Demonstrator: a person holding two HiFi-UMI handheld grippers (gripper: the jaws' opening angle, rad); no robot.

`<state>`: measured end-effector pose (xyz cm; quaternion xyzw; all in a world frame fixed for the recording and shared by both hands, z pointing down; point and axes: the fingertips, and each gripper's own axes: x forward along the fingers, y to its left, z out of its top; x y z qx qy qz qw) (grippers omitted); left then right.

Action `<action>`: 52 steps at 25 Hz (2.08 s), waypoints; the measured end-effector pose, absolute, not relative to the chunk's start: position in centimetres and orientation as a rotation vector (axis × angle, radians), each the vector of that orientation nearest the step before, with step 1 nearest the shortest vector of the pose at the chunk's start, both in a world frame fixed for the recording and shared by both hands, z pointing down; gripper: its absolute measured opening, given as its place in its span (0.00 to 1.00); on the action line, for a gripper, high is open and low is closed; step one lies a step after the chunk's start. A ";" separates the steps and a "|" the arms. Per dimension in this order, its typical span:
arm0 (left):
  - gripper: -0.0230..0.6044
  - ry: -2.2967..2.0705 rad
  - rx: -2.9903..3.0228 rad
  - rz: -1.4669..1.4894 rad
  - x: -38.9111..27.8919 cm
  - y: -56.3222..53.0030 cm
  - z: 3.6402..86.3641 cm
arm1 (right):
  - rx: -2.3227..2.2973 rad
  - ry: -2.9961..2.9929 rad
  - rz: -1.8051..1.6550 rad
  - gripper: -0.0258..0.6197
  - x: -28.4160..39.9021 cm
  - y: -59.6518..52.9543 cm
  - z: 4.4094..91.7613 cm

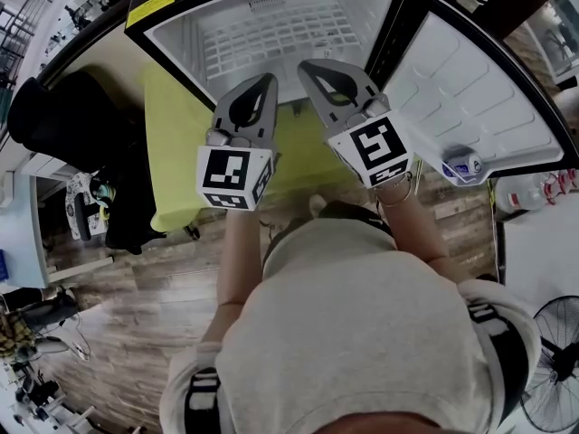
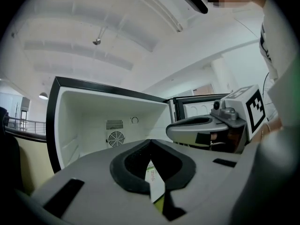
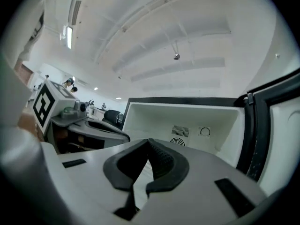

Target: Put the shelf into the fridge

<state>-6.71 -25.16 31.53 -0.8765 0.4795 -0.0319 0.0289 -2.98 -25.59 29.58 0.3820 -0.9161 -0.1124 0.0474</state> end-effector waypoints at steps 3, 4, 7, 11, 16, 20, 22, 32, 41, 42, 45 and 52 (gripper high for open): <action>0.06 1.501 -2.692 -0.115 -6.7 -25.0 32.0 | 1.175 -2.748 -0.405 0.05 -2.9 -25.4 30.1; 0.06 1.508 -2.686 -0.121 -6.7 -24.9 32.2 | 1.183 -2.739 -0.417 0.05 -2.8 -25.3 30.3; 0.06 1.527 -2.667 -0.132 -6.9 -24.7 32.5 | 1.196 -2.718 -0.437 0.05 -2.8 -25.2 30.8; 0.04 1.520 -2.689 -0.089 -6.7 -24.4 32.6 | 1.173 -2.701 -0.448 0.05 -3.1 -24.9 31.9; 0.06 1.526 -2.736 -0.073 -6.5 -24.0 33.2 | 1.133 -2.709 -0.386 0.05 -3.5 -24.5 33.5; 0.06 1.522 -2.827 -0.112 -6.1 -23.7 35.0 | 1.063 -2.684 -0.378 0.05 -4.2 -24.1 35.0; 0.06 1.527 -2.851 -0.161 -6.0 -23.5 36.1 | 1.042 -2.675 -0.355 0.05 -4.3 -23.9 35.7; 0.06 1.548 -2.916 -0.250 -6.3 -23.6 38.7 | 1.046 -2.732 -0.159 0.05 -4.1 -23.9 37.2; 0.06 1.554 -2.885 -0.363 -6.9 -23.7 39.9 | 1.041 -2.729 -0.137 0.05 -4.3 -24.3 37.9; 0.06 1.562 -2.889 -0.365 -7.0 -23.7 40.0 | 1.042 -2.729 -0.130 0.05 -4.3 -24.3 38.0; 0.06 1.591 -2.902 -0.373 -7.4 -23.8 40.6 | 1.048 -2.729 -0.118 0.05 -4.2 -24.5 38.4; 0.06 1.600 -2.927 -0.370 -7.5 -23.9 41.0 | 1.051 -2.715 -0.101 0.05 -4.0 -24.8 39.1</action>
